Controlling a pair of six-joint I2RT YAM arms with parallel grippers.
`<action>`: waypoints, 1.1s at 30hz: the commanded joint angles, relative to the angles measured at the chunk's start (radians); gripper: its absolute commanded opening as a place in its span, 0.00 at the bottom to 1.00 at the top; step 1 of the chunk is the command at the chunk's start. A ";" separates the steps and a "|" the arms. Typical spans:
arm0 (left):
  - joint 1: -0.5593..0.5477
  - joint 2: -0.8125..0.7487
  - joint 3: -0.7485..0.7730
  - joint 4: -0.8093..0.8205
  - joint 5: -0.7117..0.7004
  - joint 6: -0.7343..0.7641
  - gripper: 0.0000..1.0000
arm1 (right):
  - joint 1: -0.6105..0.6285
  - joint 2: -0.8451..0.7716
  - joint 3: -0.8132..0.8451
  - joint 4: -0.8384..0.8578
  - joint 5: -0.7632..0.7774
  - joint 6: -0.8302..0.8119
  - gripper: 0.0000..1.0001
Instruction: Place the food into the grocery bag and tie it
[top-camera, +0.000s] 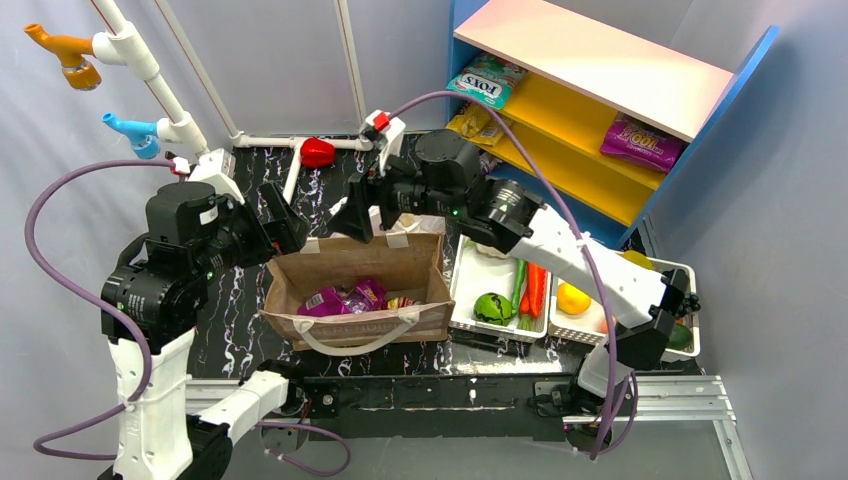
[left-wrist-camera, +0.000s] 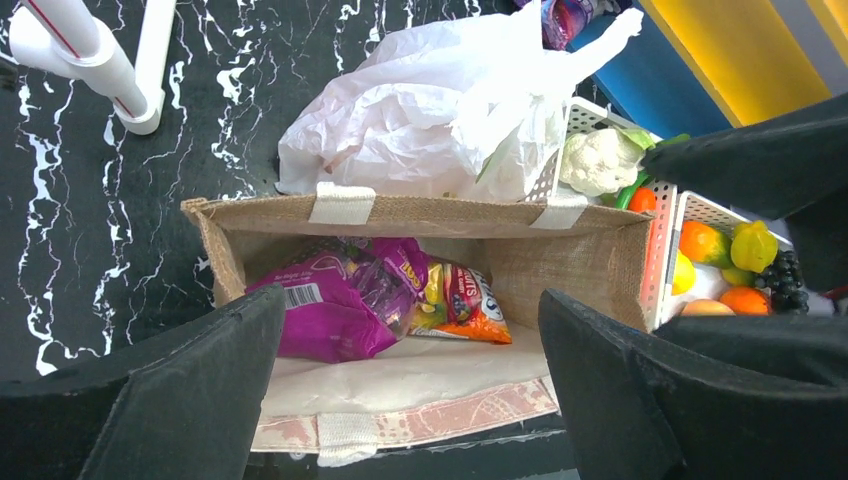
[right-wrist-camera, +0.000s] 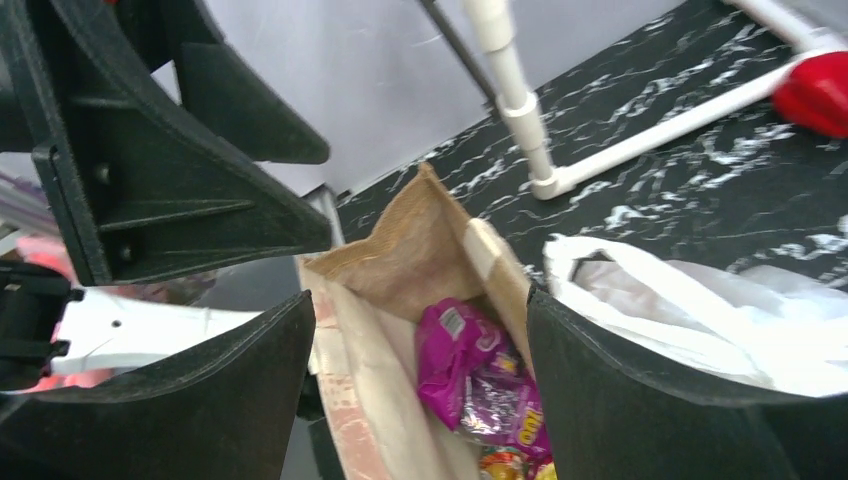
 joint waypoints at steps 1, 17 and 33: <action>0.007 -0.002 -0.015 0.038 0.014 0.000 0.98 | -0.059 -0.077 0.030 -0.008 0.108 -0.054 0.85; 0.007 -0.019 -0.059 0.048 0.044 0.002 0.98 | -0.487 -0.085 0.133 -0.137 0.092 0.077 0.84; 0.006 -0.033 -0.228 0.120 0.129 -0.020 0.98 | -0.616 -0.192 -0.065 -0.180 0.054 0.076 0.83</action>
